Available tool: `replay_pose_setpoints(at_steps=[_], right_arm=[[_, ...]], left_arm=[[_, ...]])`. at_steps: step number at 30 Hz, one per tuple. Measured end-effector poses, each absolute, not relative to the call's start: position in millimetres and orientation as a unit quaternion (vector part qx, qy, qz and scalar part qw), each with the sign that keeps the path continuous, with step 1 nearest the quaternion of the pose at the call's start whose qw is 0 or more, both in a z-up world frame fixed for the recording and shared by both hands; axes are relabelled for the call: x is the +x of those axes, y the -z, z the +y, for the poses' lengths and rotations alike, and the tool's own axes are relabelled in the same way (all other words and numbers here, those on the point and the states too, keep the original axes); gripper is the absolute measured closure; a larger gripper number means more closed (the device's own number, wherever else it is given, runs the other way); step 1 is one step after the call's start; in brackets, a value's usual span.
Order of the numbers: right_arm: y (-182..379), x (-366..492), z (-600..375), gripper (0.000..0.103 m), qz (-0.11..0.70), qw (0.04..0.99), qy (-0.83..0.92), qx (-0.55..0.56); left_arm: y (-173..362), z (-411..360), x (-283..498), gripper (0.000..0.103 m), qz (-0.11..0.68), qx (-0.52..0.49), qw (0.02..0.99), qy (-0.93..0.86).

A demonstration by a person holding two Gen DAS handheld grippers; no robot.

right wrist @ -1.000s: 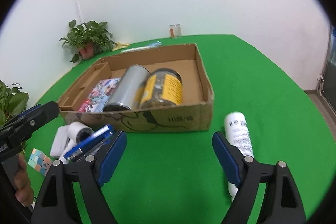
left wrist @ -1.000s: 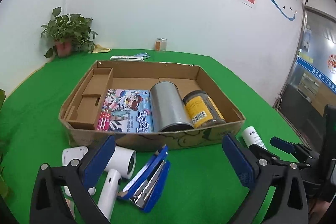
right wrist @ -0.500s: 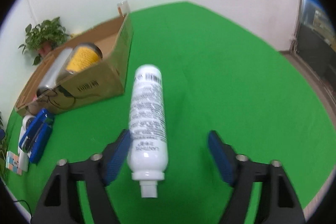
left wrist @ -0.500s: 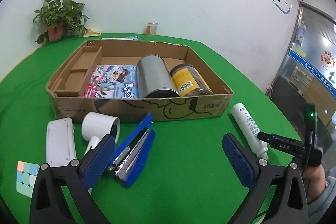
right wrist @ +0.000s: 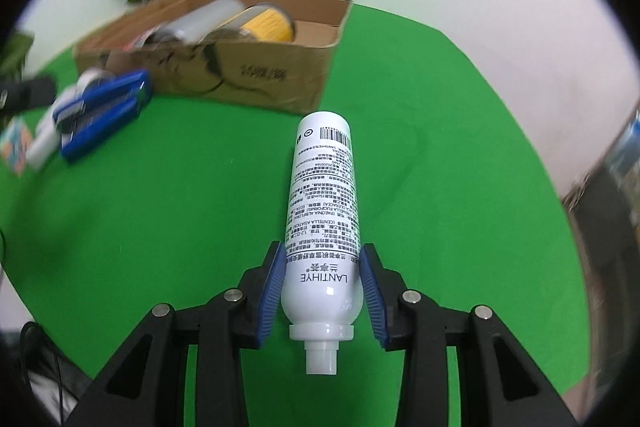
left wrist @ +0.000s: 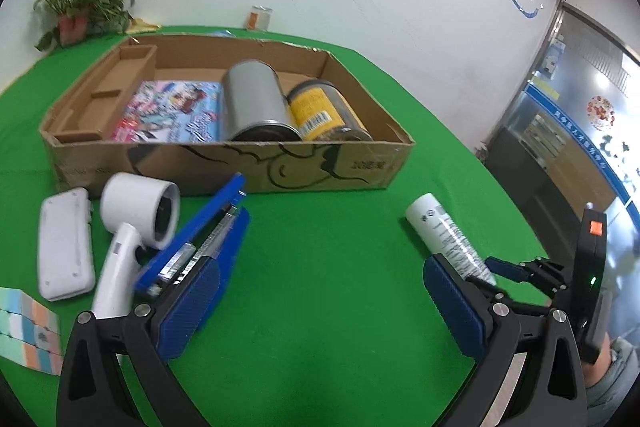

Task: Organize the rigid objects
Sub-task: 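Grasp the white spray bottle with both grippers and lift it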

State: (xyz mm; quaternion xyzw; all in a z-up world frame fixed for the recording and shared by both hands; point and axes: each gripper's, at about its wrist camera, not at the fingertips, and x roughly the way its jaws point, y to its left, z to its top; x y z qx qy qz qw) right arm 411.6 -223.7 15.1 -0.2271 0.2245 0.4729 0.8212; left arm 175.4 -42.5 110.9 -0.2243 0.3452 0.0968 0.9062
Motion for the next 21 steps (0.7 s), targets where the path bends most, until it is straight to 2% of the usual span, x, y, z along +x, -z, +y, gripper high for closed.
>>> replay_pose_setpoints(at_steps=[3,4,6,8,14,18,21], right_arm=[[-17.7,394.3,-219.8,0.057,0.204,0.809,-0.498,-0.235],[-22.1,388.7,-222.0,0.054,0.207,0.795,-0.528,-0.214],[-29.8,389.0,-228.6,0.038,0.222,0.784,-0.558,-0.157],[-34.0,395.3,-234.4,0.033,0.245,0.775,-0.574,-0.103],[-21.4,399.1,-216.5,0.033,0.319,0.732,-0.595,-0.087],[-11.3,375.7,-205.5,0.033,0.335,0.704,-0.619,-0.092],[-12.4,360.2,-198.9,0.036,0.334,0.692,-0.633,-0.092]], left_arm=[[-101.5,-42.9,186.2,0.000,0.365,-0.258,0.893,-0.052],[-98.8,-43.1,188.9,0.000,0.370,-0.266,0.889,-0.042],[-90.7,-42.0,196.7,0.001,0.385,-0.290,0.876,-0.016],[-85.1,-41.7,202.8,0.001,0.397,-0.303,0.866,-0.001],[-66.1,-45.9,217.7,0.001,0.429,-0.333,0.839,0.030],[-51.4,-51.6,223.6,0.006,0.452,-0.360,0.815,0.053],[-44.4,-56.8,224.6,0.014,0.463,-0.374,0.801,0.063]])
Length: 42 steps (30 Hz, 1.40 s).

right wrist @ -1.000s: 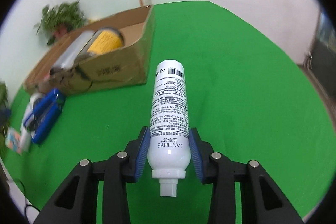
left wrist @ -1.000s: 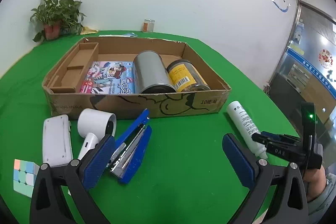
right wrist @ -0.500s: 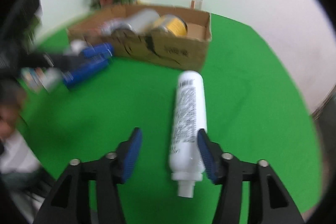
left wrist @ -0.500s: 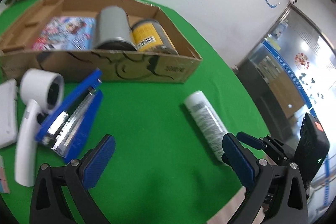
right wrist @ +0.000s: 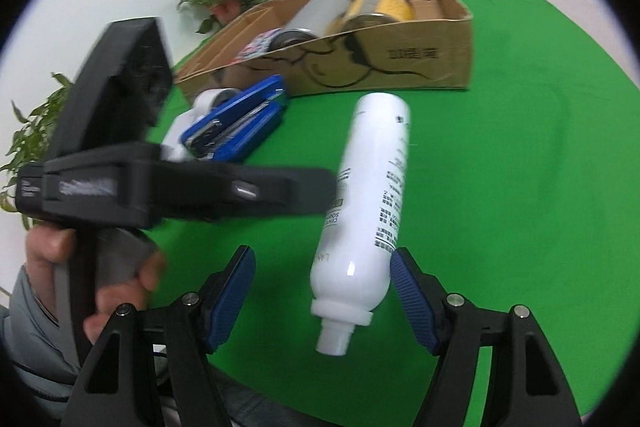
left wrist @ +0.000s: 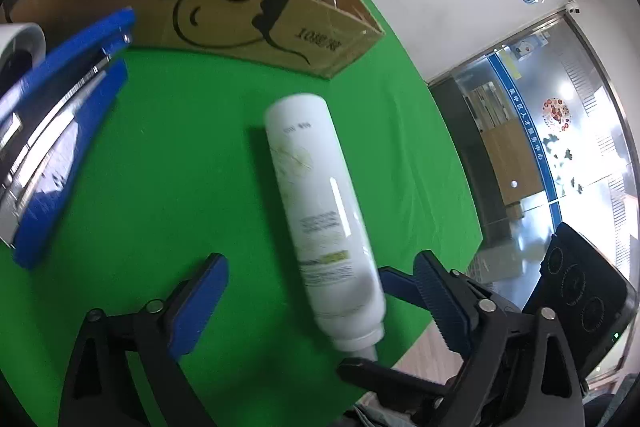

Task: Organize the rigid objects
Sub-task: 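Grasp the white spray bottle with both grippers and lift it, then carry the spray bottle over the box and lower it beside the jar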

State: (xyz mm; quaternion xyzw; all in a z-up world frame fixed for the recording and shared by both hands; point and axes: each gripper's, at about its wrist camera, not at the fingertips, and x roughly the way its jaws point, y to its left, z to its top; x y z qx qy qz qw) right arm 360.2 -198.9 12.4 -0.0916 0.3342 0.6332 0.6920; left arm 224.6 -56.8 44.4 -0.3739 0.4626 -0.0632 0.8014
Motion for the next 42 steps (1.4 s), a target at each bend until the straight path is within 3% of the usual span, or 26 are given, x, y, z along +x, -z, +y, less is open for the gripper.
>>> replay_pose_setpoints(at_steps=[6,10,19,22,23,28,32,42], right_arm=[[-9.0,355.5,-185.0,0.056,0.354,0.691,-0.621,-0.108],[-10.0,360.0,-185.0,0.056,0.359,0.691,-0.619,-0.099],[-13.4,379.3,-200.9,0.057,0.354,0.684,-0.624,-0.134],[-18.7,392.3,-207.7,0.057,0.349,0.697,-0.610,-0.142],[-20.7,395.7,-209.2,0.057,0.349,0.702,-0.605,-0.137],[-25.6,403.4,-201.0,0.055,0.360,0.710,-0.592,-0.123],[-23.8,398.2,-190.1,0.058,0.365,0.718,-0.578,-0.132],[-32.7,398.9,-189.8,0.060,0.358,0.719,-0.584,-0.118]], left_arm=[[-35.6,-73.3,226.0,0.045,0.480,-0.374,0.790,0.066],[-31.2,-71.6,229.1,0.060,0.488,-0.377,0.786,0.055],[-25.9,-78.2,243.1,0.060,0.495,-0.407,0.763,0.082],[-27.7,-79.9,255.1,0.043,0.490,-0.402,0.770,0.074],[-28.0,-78.2,258.9,0.042,0.486,-0.404,0.772,0.069],[-24.9,-78.1,275.4,0.043,0.490,-0.408,0.767,0.072],[-17.3,-80.9,276.9,0.058,0.499,-0.422,0.751,0.095],[-35.9,-75.7,284.5,0.060,0.487,-0.399,0.774,0.069]])
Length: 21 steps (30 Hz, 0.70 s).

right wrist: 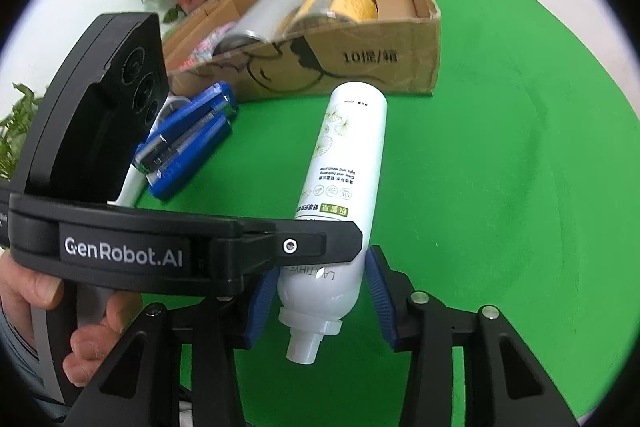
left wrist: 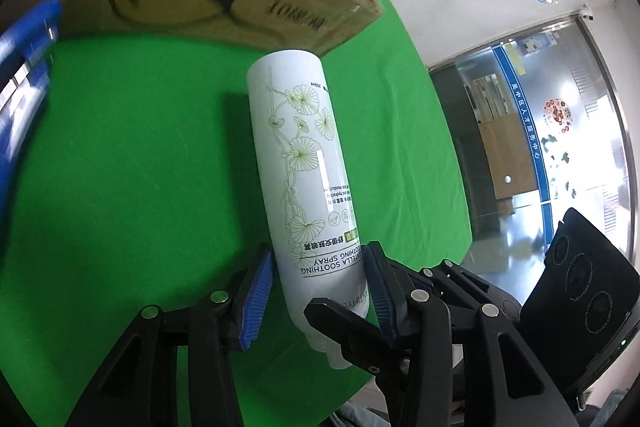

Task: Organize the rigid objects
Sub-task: 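Carry the spray bottle over the box and lower it beside the jar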

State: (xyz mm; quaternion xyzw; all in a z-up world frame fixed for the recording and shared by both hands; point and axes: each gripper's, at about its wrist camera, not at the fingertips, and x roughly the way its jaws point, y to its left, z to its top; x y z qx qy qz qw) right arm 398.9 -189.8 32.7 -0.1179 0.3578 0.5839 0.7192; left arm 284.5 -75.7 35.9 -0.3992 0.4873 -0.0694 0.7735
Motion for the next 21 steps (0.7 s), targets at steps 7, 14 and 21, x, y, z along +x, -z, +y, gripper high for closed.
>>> replay_pose_setpoints(at_steps=[7,14,21], right_arm=[[-80.7,400.5,-203.0,0.060,0.299,0.736,-0.602,-0.081],[-149.3,425.3,-171.9,0.060,0.232,0.753,-0.610,-0.084],[-195.4,477.6,-114.1,0.060,0.238,0.744,-0.618,-0.092]], left_arm=[[-113.9,-68.6,284.6,0.060,0.439,-0.351,0.825,0.065],[-192.4,-35.8,326.3,0.060,0.402,-0.314,0.858,0.059],[-235.5,8.8,410.2,0.060,0.417,-0.284,0.863,0.034]])
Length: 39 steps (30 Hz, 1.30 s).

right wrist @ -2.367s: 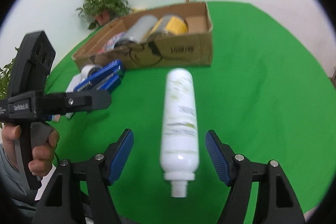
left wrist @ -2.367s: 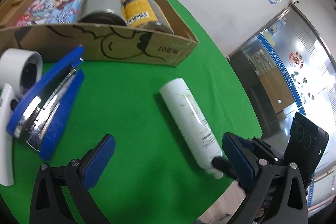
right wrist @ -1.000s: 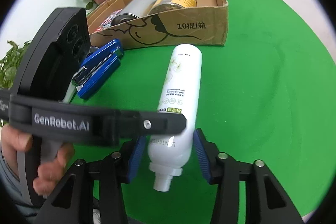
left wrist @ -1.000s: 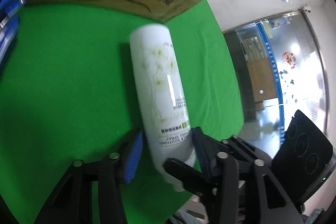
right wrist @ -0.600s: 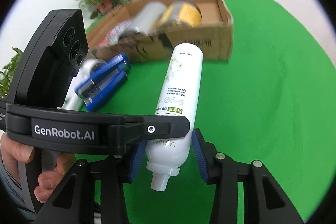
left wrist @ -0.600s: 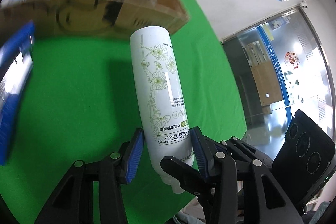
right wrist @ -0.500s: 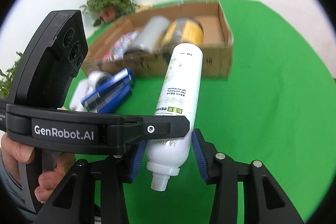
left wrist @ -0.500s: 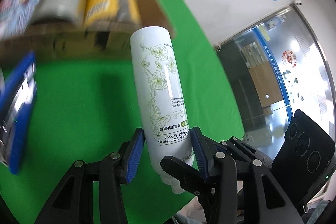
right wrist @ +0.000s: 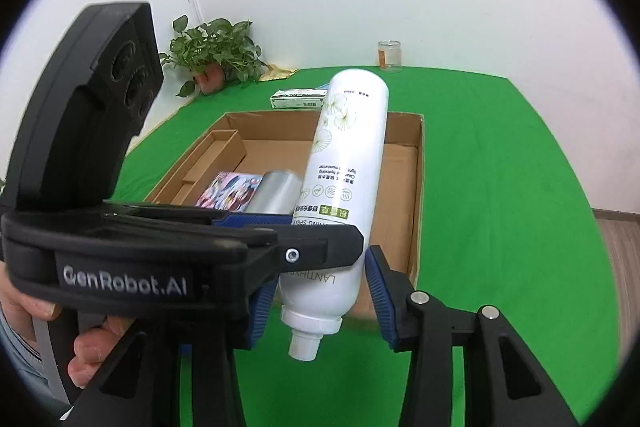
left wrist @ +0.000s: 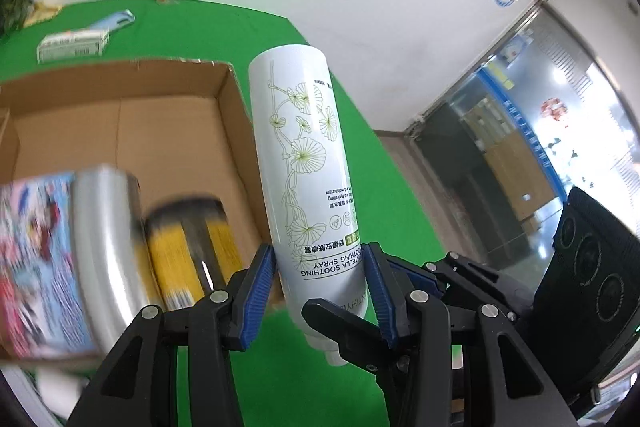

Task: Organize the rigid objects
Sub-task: 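Carry the spray bottle over the box and lower it beside the jar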

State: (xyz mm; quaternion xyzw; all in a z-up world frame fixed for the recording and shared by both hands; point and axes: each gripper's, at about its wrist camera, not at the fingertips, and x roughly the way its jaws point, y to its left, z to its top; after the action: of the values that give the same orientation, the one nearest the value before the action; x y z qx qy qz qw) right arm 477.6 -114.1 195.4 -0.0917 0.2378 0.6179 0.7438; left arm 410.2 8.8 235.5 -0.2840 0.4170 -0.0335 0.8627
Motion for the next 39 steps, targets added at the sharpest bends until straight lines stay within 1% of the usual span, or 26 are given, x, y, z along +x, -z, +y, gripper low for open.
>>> replay_pose_setpoints(at_steps=[4,8,13,18,19,20,22,24,28,29,30,31,32,34,37,39], right_arm=[[-189.1,497.6,-82.2,0.060,0.256,0.732,-0.622,-0.112],[-165.5,515.1,-61.1,0.060,0.281,0.718,-0.627,-0.113],[-135.4,526.9,-52.3,0.061,0.297,0.718,-0.618,-0.118],[-131.7,531.0,-63.7,0.061,0.301,0.726,-0.605,-0.126],[-132.1,530.3,-64.0,0.061,0.301,0.728,-0.603,-0.128],[-132.0,528.9,-66.4,0.061,0.298,0.736,-0.594,-0.133],[-130.8,528.4,-67.0,0.061,0.299,0.744,-0.580,-0.143],[-126.9,528.9,-66.8,0.061,0.312,0.740,-0.579,-0.142],[-125.7,521.4,-81.0,0.061,0.302,0.749,-0.575,-0.130],[-126.5,518.3,-83.6,0.056,0.294,0.755,-0.572,-0.129],[-128.4,510.4,-90.4,0.041,0.276,0.771,-0.559,-0.129],[-129.6,505.2,-94.7,0.029,0.264,0.781,-0.551,-0.128],[-130.3,495.3,-102.6,0.013,0.243,0.797,-0.539,-0.120],[-129.0,481.8,-111.0,0.011,0.226,0.805,-0.538,-0.106],[-121.7,464.2,-124.1,0.011,0.234,0.794,-0.557,-0.068],[-114.9,450.8,-134.2,0.011,0.230,0.802,-0.549,-0.048]], left_arm=[[-221.0,27.1,458.6,0.060,0.443,-0.296,0.846,0.023],[-181.8,37.6,491.9,0.060,0.467,-0.316,0.826,0.013],[-149.4,39.3,514.1,0.061,0.496,-0.306,0.813,0.010],[-139.5,22.8,520.5,0.060,0.513,-0.293,0.807,0.018],[-138.8,20.3,524.3,0.061,0.516,-0.291,0.805,0.018],[-139.0,22.6,523.8,0.061,0.512,-0.291,0.808,0.015],[-143.7,25.6,520.9,0.056,0.501,-0.295,0.814,0.016],[-150.3,28.9,514.8,0.056,0.491,-0.290,0.821,0.008],[-172.0,29.0,474.4,0.056,0.444,-0.258,0.858,-0.004],[-181.3,27.6,461.2,0.056,0.427,-0.240,0.872,-0.013],[-191.1,24.4,444.8,0.052,0.408,-0.215,0.887,-0.027],[-197.2,20.3,429.8,0.030,0.394,-0.195,0.897,-0.041],[-204.6,16.4,410.7,0.000,0.371,-0.169,0.911,-0.070],[-211.2,9.6,371.8,0.000,0.317,-0.133,0.931,-0.125],[-203.3,2.0,336.6,0.000,0.305,-0.101,0.933,-0.161],[-192.5,1.6,311.3,0.003,0.299,-0.092,0.928,-0.203]])
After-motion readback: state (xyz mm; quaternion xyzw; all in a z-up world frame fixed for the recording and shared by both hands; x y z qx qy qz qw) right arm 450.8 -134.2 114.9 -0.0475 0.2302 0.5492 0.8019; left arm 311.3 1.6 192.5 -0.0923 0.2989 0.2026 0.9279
